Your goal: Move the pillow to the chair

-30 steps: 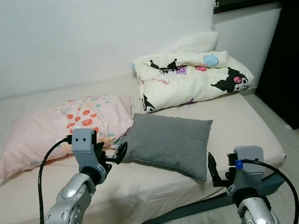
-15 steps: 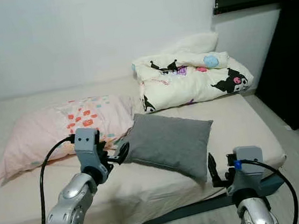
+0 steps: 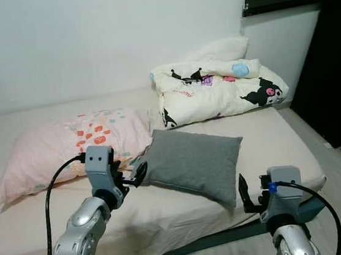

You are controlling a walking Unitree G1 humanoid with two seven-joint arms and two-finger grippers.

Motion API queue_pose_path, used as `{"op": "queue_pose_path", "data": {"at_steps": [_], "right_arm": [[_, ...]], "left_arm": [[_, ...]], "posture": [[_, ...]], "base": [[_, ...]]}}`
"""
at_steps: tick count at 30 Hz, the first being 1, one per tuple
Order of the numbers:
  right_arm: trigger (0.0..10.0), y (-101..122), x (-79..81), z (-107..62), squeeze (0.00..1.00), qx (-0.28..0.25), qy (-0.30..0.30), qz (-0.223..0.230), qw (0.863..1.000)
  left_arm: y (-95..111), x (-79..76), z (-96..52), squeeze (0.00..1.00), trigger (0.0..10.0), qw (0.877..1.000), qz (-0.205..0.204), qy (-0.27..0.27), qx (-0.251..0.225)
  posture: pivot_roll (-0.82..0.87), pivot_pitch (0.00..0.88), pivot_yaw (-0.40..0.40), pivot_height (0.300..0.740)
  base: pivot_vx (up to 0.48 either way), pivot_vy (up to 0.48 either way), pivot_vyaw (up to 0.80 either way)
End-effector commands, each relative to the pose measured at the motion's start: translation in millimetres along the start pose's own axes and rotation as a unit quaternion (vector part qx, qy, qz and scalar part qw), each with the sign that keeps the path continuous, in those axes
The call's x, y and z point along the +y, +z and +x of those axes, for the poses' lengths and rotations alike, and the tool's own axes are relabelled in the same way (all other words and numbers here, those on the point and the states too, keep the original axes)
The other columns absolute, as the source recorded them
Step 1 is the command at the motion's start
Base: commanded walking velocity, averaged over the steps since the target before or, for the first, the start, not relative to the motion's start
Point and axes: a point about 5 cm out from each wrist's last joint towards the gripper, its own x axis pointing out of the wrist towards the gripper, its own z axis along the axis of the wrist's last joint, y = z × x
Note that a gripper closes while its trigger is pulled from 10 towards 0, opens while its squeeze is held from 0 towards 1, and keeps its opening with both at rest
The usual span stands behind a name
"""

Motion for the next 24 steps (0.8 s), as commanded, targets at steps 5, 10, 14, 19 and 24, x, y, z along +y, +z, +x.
{"op": "queue_pose_path", "data": {"at_steps": [5, 10, 14, 19, 24], "right_arm": [[10.0, -5.9, -0.8, -0.7, 0.00, 0.008, -0.001, -0.001, 1.000], [10.0, -6.6, -0.8, -1.2, 0.00, 0.009, 0.000, 0.001, 1.000], [10.0, -7.9, 1.0, -1.8, 0.00, 0.009, 0.001, 0.003, 1.000], [10.0, -9.6, 2.7, -1.2, 0.00, 0.010, 0.001, 0.008, 1.000], [10.0, -9.7, 3.3, -1.3, 0.00, 0.009, 0.002, 0.008, 1.000]], "left_arm": [[-7.1, -1.4, 0.5, 0.00, 10.0, 1.000, 0.000, -0.004, 0.011], [-7.0, -1.4, 0.3, 0.00, 10.0, 1.000, 0.001, -0.003, 0.011], [-8.0, 0.8, -0.8, 0.00, 10.0, 1.000, 0.000, -0.001, 0.013], [-8.5, 1.6, 0.2, 0.00, 10.0, 1.000, 0.004, -0.005, 0.015], [-8.6, 2.7, -0.5, 0.00, 10.0, 1.000, 0.005, -0.001, 0.015]], "posture": [[-0.11, 0.008, 0.030, 0.740], [-0.11, 0.008, 0.031, 0.740], [-0.10, 0.002, 0.037, 0.740], [-0.08, 0.000, 0.034, 0.740], [-0.08, 0.000, 0.033, 0.740]], "base": [[0.000, 0.000, 0.00], [0.000, 0.000, 0.00], [0.000, 0.000, 0.00], [0.000, 0.000, 0.00], [0.000, 0.000, 0.00]]}}
